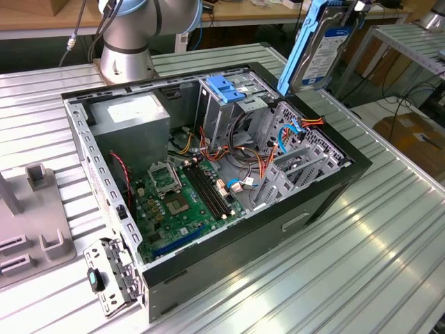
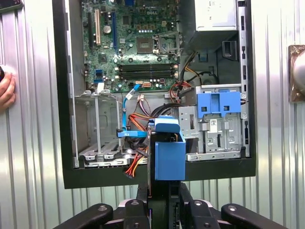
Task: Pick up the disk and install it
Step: 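Pick up the disk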
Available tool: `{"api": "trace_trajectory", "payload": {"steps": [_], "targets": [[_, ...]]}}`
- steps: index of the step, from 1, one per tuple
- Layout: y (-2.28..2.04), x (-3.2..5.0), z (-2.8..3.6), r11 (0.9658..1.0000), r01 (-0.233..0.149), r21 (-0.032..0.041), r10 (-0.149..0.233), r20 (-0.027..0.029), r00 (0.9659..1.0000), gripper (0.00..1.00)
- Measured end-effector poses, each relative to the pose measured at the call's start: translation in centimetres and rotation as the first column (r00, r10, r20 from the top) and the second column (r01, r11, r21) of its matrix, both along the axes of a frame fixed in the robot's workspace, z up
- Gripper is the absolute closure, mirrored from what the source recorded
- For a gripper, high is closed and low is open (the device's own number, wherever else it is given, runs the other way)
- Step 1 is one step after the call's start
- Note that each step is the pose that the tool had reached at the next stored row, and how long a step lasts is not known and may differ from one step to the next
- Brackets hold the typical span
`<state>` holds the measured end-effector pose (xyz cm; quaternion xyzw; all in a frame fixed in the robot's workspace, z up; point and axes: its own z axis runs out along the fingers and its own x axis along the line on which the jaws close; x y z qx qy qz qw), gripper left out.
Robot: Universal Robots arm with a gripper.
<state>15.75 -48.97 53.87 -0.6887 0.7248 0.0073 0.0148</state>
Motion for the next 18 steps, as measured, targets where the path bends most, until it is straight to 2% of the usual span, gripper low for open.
{"api": "trace_trajectory", "payload": {"steps": [1,2,4,6,9,10,14,15,16,17,18], "targets": [[-0.30,-0.05,-0.02,1.0000,0.000,0.0001,0.000,0.0001,1.0000,0.65],[-0.87,-0.18,-0.07,1.0000,0.000,0.0001,0.000,0.0002,1.0000,0.65],[-1.56,-0.34,-0.21,1.0000,0.000,0.0001,0.000,0.0003,1.0000,0.65],[-2.71,-0.62,-0.57,1.0000,-0.001,0.0003,0.001,0.0003,1.0000,0.65],[-3.55,-1.07,-0.92,1.0000,-0.001,0.0003,0.001,0.0003,1.0000,0.65],[-3.95,-1.38,-1.15,1.0000,-0.001,0.0001,0.001,0.0004,1.0000,0.65],[-4.85,-2.02,-1.69,1.0000,-0.002,0.0002,0.002,0.0004,1.0000,0.65],[-5.24,-2.26,-1.89,1.0000,-0.002,0.0002,0.002,0.0003,1.0000,0.65],[-5.88,-2.71,-2.20,1.0000,-0.002,0.0002,0.002,0.0003,1.0000,0.65],[-6.17,-2.90,-2.32,1.0000,-0.002,0.0004,0.002,0.0004,1.0000,0.65],[-6.19,-2.92,-2.33,1.0000,-0.002,0.0004,0.002,0.0003,1.0000,0.65]]}}
